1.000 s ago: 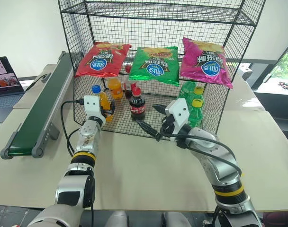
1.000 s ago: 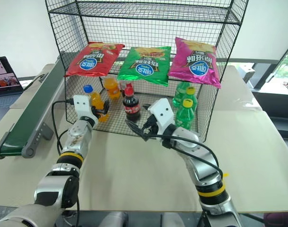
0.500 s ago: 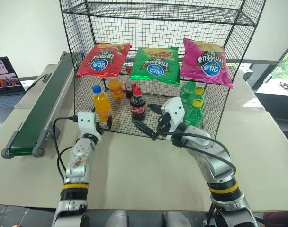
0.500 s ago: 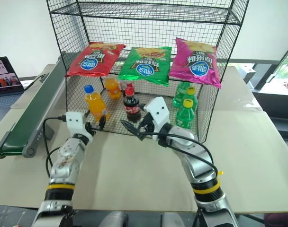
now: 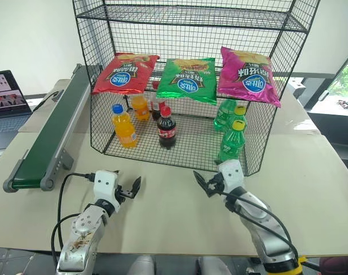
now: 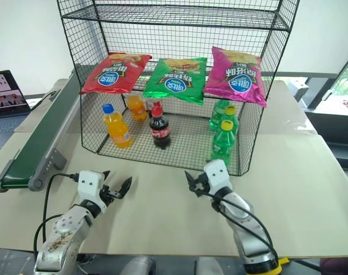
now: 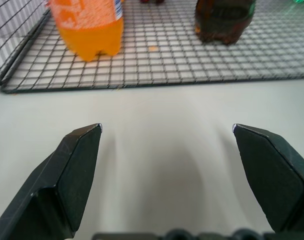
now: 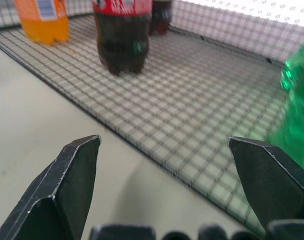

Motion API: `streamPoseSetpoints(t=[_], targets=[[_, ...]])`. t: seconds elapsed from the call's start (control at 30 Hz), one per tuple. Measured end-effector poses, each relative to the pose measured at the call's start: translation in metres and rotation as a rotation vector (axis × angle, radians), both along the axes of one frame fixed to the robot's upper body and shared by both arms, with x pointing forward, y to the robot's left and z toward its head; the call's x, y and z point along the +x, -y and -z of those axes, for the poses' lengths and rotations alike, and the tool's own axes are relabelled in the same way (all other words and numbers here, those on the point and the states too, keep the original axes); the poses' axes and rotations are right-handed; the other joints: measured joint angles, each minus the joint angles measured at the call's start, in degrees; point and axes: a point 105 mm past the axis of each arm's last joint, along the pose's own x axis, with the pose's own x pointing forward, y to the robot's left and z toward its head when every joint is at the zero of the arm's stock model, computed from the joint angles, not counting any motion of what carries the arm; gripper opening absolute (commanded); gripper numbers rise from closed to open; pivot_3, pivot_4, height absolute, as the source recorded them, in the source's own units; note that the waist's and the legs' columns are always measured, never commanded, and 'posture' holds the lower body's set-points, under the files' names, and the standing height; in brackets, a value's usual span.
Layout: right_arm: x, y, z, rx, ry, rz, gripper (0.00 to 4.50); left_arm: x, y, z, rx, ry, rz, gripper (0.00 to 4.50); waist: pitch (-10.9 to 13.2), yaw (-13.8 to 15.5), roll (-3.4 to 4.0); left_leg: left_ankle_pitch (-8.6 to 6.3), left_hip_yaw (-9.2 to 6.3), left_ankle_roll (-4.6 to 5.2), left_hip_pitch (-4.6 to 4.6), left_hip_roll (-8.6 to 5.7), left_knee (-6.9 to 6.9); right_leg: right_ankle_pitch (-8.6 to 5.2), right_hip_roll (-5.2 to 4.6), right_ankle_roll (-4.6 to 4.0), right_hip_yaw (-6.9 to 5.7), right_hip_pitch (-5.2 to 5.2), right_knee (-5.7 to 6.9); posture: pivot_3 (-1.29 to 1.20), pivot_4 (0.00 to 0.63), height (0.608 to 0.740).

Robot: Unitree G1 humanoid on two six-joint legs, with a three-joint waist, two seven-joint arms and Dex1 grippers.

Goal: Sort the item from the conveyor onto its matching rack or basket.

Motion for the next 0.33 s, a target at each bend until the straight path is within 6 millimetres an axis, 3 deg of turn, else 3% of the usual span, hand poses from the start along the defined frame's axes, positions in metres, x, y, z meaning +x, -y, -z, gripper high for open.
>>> streamPoseSetpoints(t=[0.33], targets=[[-0.002, 0.013, 0.002, -0.003, 0.024, 0.089, 4.50, 0.005, -0.001, 0.002, 0.013, 0.016, -0.019, 4.46, 0.0, 0.0, 0.00, 0.00, 0.01, 0.00, 0.00, 0.00, 0.00, -0.05, 0.00, 0.09, 0.01, 0.01, -0.01, 0.00, 0.150, 0.738]])
